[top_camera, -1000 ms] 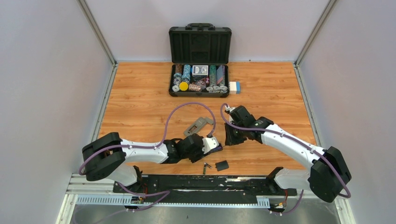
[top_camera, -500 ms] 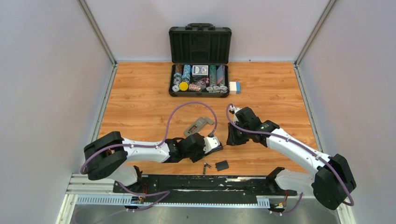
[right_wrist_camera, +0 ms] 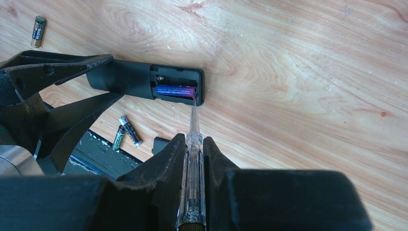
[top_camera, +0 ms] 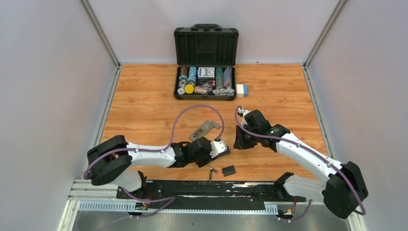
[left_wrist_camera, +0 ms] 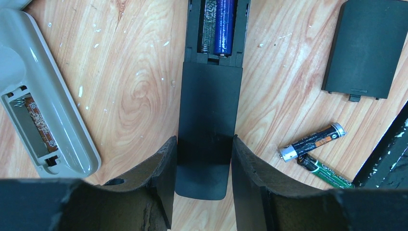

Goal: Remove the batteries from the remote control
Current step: Unload the battery from the remote control.

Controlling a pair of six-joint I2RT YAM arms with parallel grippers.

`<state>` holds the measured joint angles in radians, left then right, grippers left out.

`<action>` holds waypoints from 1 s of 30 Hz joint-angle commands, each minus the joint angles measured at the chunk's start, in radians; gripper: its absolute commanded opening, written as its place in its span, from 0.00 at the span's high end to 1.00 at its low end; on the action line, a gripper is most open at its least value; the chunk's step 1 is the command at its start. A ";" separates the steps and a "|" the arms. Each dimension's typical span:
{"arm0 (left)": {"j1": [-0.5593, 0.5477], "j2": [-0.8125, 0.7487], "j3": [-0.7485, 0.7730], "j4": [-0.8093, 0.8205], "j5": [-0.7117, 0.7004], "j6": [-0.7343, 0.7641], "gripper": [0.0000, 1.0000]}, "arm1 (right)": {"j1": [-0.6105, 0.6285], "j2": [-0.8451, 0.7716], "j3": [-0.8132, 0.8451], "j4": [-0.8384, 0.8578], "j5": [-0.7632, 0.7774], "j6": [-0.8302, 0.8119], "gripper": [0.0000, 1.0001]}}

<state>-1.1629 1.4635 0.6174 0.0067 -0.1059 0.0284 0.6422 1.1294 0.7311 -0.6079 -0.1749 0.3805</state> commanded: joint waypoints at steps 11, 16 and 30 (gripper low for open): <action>-0.007 0.051 0.020 -0.085 0.068 -0.001 0.65 | 0.005 -0.015 -0.028 0.132 -0.128 0.044 1.00; -0.006 0.061 0.024 -0.097 0.067 -0.005 0.65 | 0.005 -0.025 -0.038 0.144 -0.140 0.044 1.00; -0.006 0.077 0.014 -0.092 0.073 -0.019 0.66 | -0.003 -0.048 -0.052 0.151 -0.151 0.065 1.00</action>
<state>-1.1618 1.4845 0.6548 -0.0448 -0.0978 0.0280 0.6289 1.0889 0.6701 -0.5552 -0.1959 0.3923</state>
